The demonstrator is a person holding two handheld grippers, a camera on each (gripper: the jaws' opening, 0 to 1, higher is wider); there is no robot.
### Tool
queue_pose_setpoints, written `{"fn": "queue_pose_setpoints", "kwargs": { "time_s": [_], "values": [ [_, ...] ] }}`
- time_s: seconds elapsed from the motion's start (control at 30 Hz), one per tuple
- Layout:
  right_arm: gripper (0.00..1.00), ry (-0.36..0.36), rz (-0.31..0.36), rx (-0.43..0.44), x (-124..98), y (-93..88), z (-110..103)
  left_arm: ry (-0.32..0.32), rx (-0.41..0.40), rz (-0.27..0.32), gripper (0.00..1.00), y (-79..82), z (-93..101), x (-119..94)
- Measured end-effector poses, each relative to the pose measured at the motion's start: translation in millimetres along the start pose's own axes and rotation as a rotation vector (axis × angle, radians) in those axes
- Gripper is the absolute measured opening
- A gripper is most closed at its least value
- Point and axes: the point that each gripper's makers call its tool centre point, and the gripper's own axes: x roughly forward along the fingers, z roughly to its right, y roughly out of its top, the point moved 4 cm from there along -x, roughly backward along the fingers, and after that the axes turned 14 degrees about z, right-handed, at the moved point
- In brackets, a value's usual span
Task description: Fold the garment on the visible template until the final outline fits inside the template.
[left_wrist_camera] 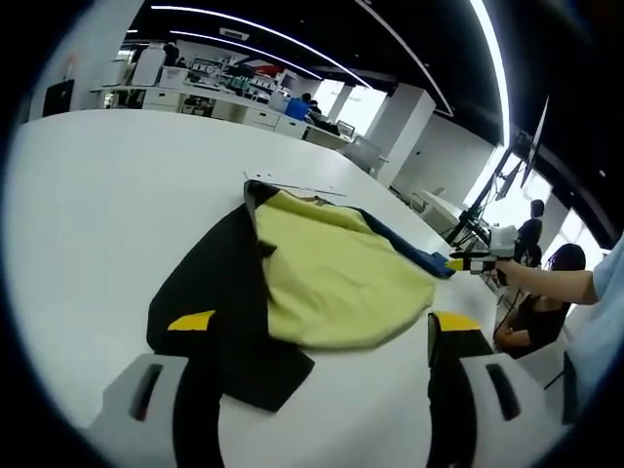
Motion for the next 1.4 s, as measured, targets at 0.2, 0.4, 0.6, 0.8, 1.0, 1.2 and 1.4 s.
{"fn": "queue_pose_setpoints", "kwargs": {
  "time_s": [0.2,0.4,0.6,0.8,1.0,1.2,1.4],
  "values": [
    [0.44,-0.163,-0.002,0.172,0,-0.2,44,-0.002,-0.003,0.000,0.85,-1.5,1.1,0],
    [0.29,-0.244,-0.073,0.188,4,-16.6,65,0.004,-0.009,0.002,0.84,-2.2,1.0,0],
    [0.27,-0.223,-0.117,0.171,13,-27.6,54,0.006,-0.016,-0.001,0.84,-4.3,1.9,-1],
    [0.22,-0.216,-0.124,0.163,21,-31.0,49,0.009,-0.010,-0.008,0.84,-3.9,1.1,-3],
    [0.00,-0.186,-0.123,0.133,27,-31.1,42,0.017,-0.013,-0.013,0.84,-5.9,-0.9,-4],
    [0.00,-0.220,-0.104,0.068,28,-16.2,62,0.015,-0.013,-0.021,0.84,-8.0,0.0,-3],
    [0.00,-0.294,-0.059,0.074,32,7.5,96,0.018,-0.010,-0.031,0.84,-7.1,-2.8,0]
  ]
}}
